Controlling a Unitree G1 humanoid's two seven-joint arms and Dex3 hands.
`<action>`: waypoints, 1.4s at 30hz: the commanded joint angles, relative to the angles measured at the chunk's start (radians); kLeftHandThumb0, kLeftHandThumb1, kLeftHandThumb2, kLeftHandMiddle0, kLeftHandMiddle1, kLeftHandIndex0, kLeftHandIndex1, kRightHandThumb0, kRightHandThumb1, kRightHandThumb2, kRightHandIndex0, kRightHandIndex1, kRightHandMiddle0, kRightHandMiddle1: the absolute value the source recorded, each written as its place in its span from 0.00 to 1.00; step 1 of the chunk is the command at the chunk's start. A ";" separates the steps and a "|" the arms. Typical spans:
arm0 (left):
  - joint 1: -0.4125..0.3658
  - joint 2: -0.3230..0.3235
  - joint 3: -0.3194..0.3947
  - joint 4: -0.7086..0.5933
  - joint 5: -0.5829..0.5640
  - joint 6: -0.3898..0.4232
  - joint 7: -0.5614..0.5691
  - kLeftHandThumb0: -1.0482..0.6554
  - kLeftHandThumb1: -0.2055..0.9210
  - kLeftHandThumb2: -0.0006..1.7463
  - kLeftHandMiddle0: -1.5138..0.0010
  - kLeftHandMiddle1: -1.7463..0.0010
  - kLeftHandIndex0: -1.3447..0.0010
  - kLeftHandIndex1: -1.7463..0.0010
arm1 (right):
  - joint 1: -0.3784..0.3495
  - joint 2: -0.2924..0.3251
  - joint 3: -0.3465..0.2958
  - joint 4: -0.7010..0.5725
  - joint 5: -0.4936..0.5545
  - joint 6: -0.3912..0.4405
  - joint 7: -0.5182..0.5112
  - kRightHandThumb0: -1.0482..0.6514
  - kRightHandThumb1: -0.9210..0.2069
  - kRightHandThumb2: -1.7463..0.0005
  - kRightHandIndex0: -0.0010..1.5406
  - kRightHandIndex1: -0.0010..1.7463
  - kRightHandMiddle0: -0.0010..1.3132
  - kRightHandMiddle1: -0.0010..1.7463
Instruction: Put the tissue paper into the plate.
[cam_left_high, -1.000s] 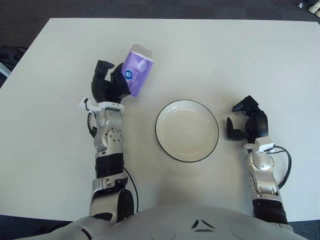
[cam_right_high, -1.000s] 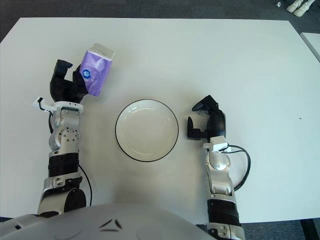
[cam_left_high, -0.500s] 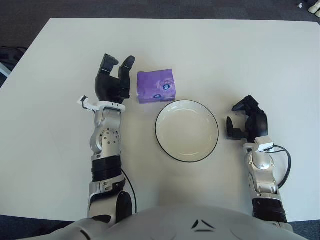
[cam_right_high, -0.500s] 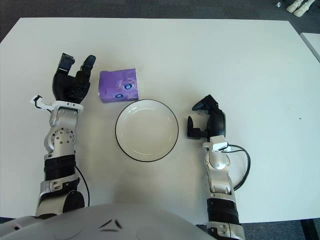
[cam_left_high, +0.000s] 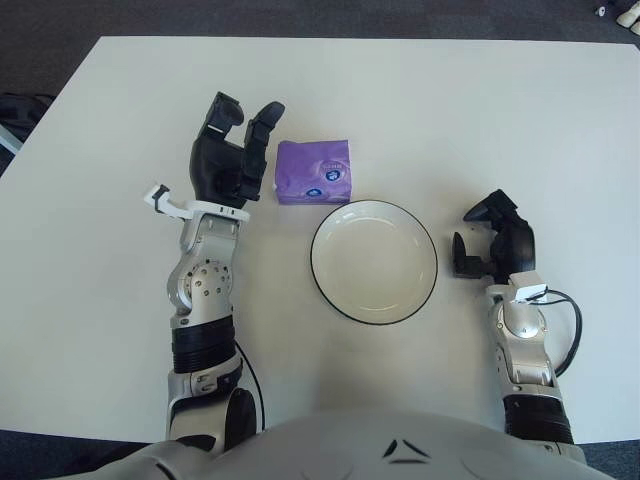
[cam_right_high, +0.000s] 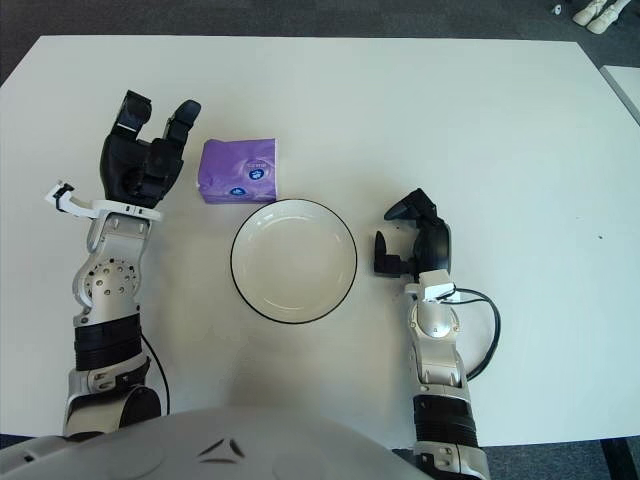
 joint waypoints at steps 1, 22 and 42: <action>0.018 0.013 -0.005 -0.005 -0.028 0.002 -0.064 0.62 0.16 0.94 0.51 0.10 0.38 0.00 | 0.025 0.003 0.002 0.034 0.000 0.035 0.001 0.61 0.84 0.03 0.59 0.96 0.48 1.00; -0.016 0.320 -0.208 0.107 1.055 -0.590 -0.026 0.51 0.21 0.88 0.55 0.00 0.56 0.09 | 0.027 0.008 0.007 0.027 -0.001 0.035 -0.004 0.61 0.81 0.05 0.57 0.96 0.46 1.00; -0.181 0.603 -0.334 0.265 1.455 -0.667 -0.022 0.01 0.63 0.49 1.00 0.93 1.00 0.97 | 0.026 0.008 0.007 0.032 0.005 0.036 -0.006 0.61 0.82 0.04 0.57 0.98 0.47 1.00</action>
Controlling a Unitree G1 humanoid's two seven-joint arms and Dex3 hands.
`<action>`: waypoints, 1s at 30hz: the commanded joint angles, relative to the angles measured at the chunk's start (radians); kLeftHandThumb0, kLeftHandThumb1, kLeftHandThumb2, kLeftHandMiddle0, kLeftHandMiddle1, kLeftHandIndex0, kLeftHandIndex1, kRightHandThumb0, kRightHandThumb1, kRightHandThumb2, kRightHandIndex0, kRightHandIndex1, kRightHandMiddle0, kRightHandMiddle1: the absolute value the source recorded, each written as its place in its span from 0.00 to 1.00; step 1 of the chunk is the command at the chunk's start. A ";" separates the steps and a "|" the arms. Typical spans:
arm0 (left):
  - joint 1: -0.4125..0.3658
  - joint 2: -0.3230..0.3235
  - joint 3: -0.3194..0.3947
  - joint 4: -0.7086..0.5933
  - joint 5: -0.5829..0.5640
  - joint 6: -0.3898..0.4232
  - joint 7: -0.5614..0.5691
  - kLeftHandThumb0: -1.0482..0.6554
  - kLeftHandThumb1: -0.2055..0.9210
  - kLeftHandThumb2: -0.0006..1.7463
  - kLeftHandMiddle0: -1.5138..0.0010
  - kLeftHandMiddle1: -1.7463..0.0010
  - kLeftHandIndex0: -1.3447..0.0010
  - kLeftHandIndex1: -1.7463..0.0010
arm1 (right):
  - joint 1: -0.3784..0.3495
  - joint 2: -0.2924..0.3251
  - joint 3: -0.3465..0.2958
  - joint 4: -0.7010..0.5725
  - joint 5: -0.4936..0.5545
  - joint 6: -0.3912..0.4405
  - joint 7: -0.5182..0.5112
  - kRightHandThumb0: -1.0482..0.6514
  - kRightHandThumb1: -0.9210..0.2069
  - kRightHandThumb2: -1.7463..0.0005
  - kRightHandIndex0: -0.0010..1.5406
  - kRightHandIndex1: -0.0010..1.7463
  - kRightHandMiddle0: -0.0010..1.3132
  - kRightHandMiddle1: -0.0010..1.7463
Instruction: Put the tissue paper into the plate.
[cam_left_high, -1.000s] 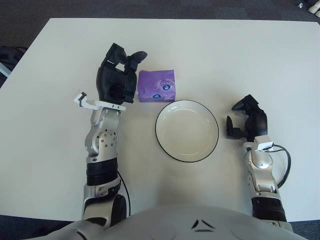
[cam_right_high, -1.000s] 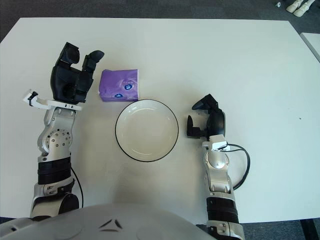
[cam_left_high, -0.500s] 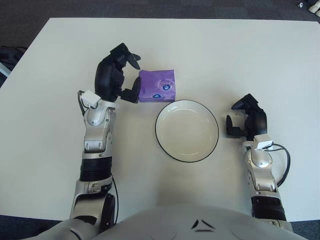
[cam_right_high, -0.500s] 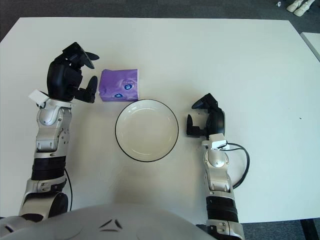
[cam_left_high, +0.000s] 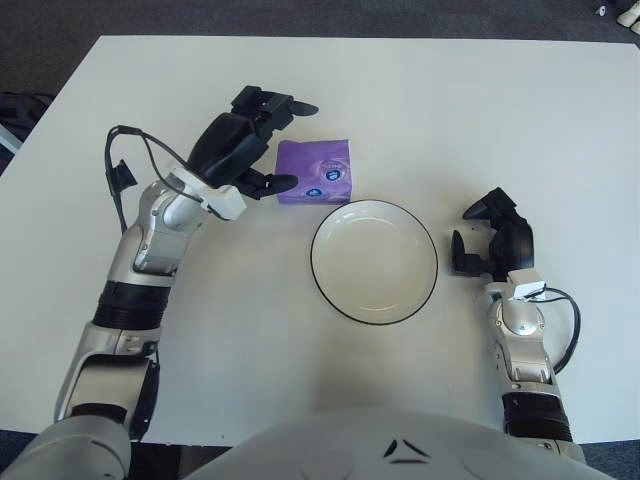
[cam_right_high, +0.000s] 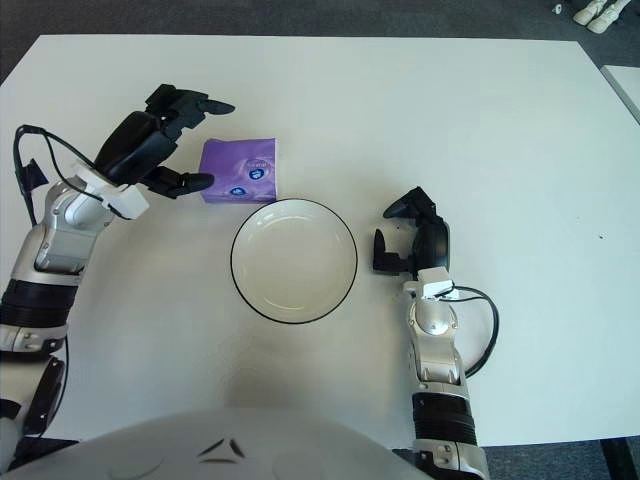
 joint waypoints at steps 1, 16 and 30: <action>-0.019 0.035 -0.034 0.026 0.048 0.001 0.002 0.01 0.63 0.50 1.00 0.95 1.00 0.98 | 0.033 0.007 0.001 0.033 0.004 0.032 0.003 0.61 0.82 0.03 0.57 0.98 0.47 1.00; -0.108 0.091 -0.135 0.109 0.053 -0.022 -0.081 0.00 0.62 0.46 1.00 1.00 1.00 1.00 | 0.038 0.009 0.001 0.035 0.011 0.009 0.002 0.61 0.83 0.04 0.58 0.96 0.47 1.00; -0.175 0.077 -0.205 0.130 -0.021 -0.041 -0.195 0.02 0.60 0.44 1.00 1.00 1.00 1.00 | 0.042 0.010 0.000 0.029 0.008 0.019 -0.003 0.61 0.83 0.04 0.58 0.95 0.47 1.00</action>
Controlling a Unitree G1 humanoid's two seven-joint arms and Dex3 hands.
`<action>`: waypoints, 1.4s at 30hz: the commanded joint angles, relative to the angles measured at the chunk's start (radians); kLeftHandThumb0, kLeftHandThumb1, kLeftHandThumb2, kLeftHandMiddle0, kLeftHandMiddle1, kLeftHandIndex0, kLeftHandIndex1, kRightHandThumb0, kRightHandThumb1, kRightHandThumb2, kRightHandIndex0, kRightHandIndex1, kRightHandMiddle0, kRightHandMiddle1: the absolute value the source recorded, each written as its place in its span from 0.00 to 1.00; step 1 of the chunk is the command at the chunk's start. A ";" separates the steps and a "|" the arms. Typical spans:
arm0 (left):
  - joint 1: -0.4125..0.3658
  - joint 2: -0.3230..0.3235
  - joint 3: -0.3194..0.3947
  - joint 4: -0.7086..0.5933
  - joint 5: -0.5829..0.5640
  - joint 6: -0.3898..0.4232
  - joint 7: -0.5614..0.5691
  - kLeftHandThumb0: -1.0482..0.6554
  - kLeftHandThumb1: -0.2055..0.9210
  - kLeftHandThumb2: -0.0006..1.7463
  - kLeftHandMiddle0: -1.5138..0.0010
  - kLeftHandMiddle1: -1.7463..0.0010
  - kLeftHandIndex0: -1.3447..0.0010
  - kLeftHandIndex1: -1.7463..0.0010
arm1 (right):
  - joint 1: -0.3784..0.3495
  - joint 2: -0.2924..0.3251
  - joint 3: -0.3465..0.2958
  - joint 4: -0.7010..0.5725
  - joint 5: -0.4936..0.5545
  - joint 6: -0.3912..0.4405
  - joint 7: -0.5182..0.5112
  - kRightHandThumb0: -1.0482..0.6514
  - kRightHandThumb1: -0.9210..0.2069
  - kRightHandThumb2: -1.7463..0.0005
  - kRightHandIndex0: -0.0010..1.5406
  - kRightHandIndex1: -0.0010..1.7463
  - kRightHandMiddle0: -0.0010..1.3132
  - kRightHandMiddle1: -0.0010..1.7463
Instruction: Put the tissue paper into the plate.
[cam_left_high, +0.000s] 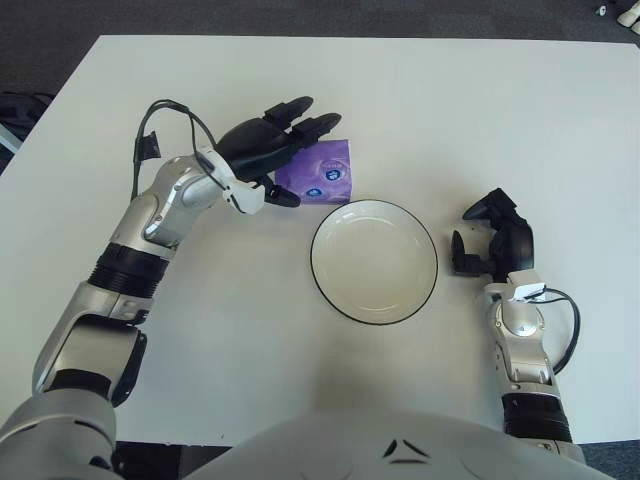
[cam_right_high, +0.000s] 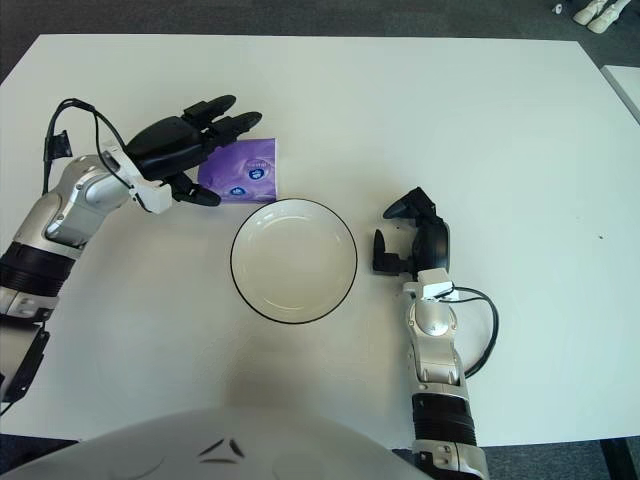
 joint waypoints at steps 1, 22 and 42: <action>-0.032 0.001 -0.023 0.007 -0.031 -0.002 -0.052 0.01 0.60 0.44 1.00 1.00 1.00 1.00 | 0.035 0.009 0.000 0.029 0.003 0.031 0.000 0.61 0.82 0.04 0.58 0.95 0.47 1.00; -0.089 -0.042 -0.123 -0.054 -0.082 0.112 -0.300 0.01 0.67 0.38 1.00 1.00 1.00 1.00 | 0.023 0.005 0.001 0.043 0.001 0.027 0.001 0.61 0.83 0.04 0.58 0.95 0.47 1.00; -0.097 -0.065 -0.184 0.007 0.016 0.226 -0.301 0.01 0.70 0.33 1.00 1.00 1.00 1.00 | 0.041 0.006 -0.001 0.012 -0.006 0.055 -0.004 0.61 0.81 0.06 0.59 0.92 0.46 1.00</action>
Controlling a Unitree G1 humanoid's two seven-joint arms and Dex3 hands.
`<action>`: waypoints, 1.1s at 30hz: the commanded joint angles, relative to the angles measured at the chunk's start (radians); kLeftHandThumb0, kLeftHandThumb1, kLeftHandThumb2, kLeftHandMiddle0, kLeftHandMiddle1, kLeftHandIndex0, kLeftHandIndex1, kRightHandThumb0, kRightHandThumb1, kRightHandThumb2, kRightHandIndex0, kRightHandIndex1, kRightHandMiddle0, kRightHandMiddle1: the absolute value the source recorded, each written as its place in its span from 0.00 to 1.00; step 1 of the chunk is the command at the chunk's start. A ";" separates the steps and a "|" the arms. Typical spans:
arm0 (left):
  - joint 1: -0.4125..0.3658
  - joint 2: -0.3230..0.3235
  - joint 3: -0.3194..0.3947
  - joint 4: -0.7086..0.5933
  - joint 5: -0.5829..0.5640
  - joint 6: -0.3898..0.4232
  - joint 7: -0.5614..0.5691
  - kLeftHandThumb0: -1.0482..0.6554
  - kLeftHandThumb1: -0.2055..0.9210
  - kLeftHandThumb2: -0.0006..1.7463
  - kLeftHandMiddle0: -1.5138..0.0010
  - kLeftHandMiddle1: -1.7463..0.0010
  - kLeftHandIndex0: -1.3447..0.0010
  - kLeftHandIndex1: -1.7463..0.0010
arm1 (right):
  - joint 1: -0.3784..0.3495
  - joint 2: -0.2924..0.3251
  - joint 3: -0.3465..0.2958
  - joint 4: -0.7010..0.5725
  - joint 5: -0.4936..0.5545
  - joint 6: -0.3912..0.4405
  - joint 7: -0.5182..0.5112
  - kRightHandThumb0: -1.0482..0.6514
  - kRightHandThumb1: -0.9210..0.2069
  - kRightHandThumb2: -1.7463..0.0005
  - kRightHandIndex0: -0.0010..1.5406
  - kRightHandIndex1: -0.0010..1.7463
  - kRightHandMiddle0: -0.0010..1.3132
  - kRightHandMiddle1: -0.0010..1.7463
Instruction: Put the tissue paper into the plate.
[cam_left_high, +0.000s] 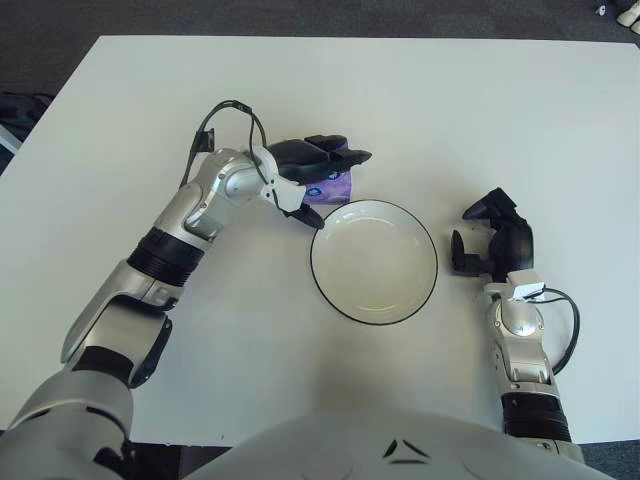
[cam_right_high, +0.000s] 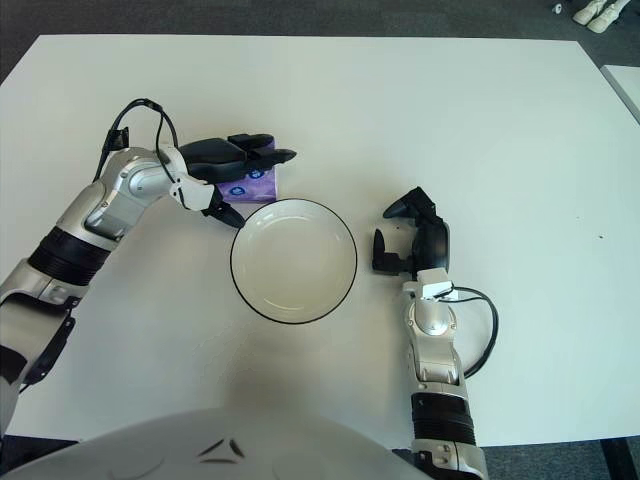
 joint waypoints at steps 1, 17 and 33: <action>-0.001 0.013 -0.016 0.014 0.035 0.019 -0.007 0.01 0.70 0.33 1.00 1.00 1.00 1.00 | 0.045 0.004 -0.002 0.013 -0.003 0.035 0.000 0.61 0.81 0.07 0.59 0.92 0.46 1.00; 0.019 0.000 -0.030 0.066 0.177 0.100 0.117 0.01 0.71 0.34 1.00 1.00 1.00 1.00 | 0.061 -0.015 -0.009 0.015 -0.007 0.004 0.008 0.61 0.82 0.05 0.58 0.95 0.46 1.00; 0.036 -0.042 -0.004 0.085 0.242 0.246 0.286 0.00 0.68 0.34 1.00 1.00 1.00 1.00 | 0.044 -0.029 -0.014 0.033 -0.003 -0.005 0.022 0.61 0.83 0.03 0.58 0.98 0.47 1.00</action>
